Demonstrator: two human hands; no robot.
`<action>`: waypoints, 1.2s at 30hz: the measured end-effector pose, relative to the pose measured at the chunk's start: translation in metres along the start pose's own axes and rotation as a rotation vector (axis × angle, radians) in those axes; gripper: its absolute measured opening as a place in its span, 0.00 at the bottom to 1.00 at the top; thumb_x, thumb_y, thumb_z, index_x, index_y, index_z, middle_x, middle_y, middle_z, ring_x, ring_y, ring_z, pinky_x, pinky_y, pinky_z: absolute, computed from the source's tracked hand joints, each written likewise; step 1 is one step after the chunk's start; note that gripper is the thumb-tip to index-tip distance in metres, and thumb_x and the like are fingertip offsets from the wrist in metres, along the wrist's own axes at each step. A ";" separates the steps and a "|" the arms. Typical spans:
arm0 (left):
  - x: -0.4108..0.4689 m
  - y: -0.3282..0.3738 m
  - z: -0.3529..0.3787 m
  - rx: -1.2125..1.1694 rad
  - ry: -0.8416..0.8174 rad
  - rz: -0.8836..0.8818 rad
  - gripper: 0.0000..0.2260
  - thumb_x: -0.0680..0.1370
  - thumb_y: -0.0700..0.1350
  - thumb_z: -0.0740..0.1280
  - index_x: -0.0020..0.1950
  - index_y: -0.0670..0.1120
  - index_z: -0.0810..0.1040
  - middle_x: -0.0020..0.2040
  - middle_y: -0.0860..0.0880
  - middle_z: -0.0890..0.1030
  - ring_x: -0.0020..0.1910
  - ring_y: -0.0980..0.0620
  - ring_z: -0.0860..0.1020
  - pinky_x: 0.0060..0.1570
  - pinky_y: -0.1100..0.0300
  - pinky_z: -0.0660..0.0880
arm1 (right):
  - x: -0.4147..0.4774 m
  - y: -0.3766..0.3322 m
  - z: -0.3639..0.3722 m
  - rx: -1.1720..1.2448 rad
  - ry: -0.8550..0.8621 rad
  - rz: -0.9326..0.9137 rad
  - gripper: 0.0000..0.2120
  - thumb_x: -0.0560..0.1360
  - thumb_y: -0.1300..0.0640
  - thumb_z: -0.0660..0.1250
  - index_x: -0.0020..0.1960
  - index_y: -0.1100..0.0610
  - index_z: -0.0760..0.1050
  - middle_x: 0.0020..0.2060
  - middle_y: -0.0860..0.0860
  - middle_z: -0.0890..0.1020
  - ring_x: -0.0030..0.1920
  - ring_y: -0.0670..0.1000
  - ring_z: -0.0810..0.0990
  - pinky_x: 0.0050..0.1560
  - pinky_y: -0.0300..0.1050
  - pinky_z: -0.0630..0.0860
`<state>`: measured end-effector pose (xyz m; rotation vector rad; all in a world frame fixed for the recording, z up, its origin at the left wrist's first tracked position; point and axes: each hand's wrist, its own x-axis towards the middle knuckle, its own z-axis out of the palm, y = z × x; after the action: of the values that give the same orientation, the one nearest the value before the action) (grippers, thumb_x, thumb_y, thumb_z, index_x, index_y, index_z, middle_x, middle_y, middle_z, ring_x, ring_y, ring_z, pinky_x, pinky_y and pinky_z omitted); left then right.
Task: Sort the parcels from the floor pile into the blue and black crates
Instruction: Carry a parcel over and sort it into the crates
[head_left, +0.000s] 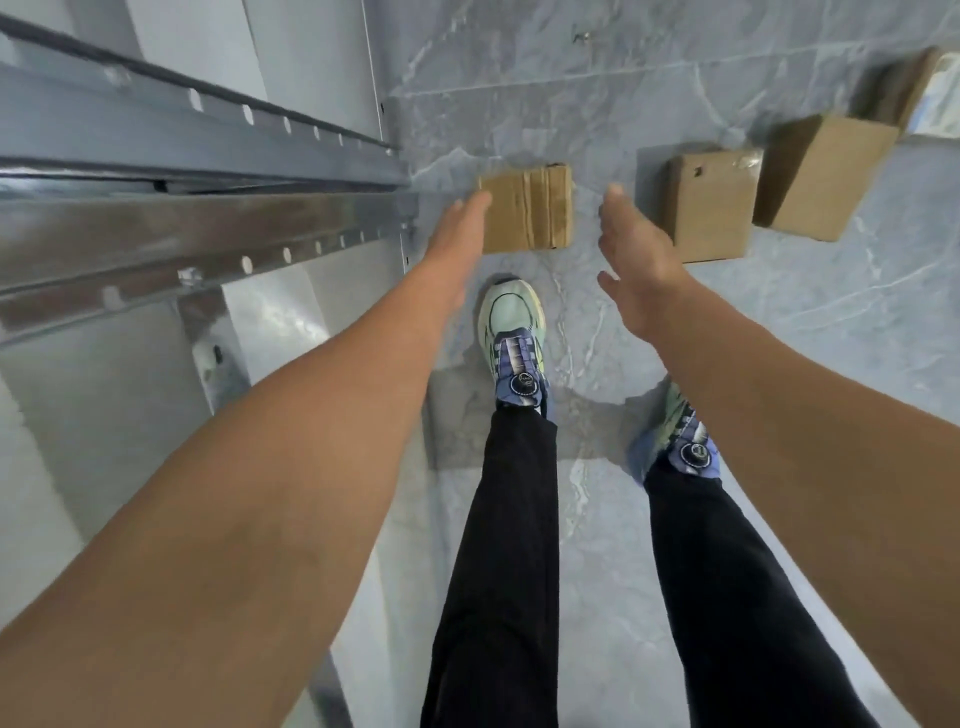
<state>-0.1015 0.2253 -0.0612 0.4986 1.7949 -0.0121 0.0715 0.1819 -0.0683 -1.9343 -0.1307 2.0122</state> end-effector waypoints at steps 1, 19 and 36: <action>0.016 -0.001 0.001 -0.006 -0.008 0.004 0.26 0.85 0.58 0.57 0.81 0.49 0.62 0.81 0.48 0.63 0.77 0.47 0.63 0.75 0.49 0.63 | 0.014 0.002 0.004 -0.016 0.002 0.000 0.38 0.82 0.32 0.55 0.85 0.51 0.54 0.84 0.50 0.58 0.83 0.54 0.57 0.81 0.62 0.54; 0.065 -0.017 0.015 -0.187 -0.118 -0.051 0.29 0.82 0.70 0.50 0.73 0.56 0.74 0.65 0.55 0.78 0.68 0.51 0.73 0.72 0.46 0.63 | 0.064 0.004 0.016 -0.040 -0.050 0.012 0.46 0.75 0.25 0.53 0.85 0.51 0.55 0.84 0.49 0.57 0.83 0.51 0.54 0.80 0.60 0.48; -0.296 0.135 0.045 -0.131 -0.281 0.272 0.23 0.83 0.69 0.47 0.71 0.63 0.70 0.64 0.60 0.75 0.65 0.57 0.71 0.69 0.46 0.65 | -0.289 -0.114 -0.124 0.175 0.035 -0.286 0.29 0.83 0.31 0.51 0.78 0.44 0.67 0.76 0.44 0.69 0.79 0.47 0.62 0.80 0.52 0.53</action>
<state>0.0435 0.2391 0.2326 0.6113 1.4329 0.2125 0.2175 0.1787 0.2331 -1.7333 -0.2033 1.7425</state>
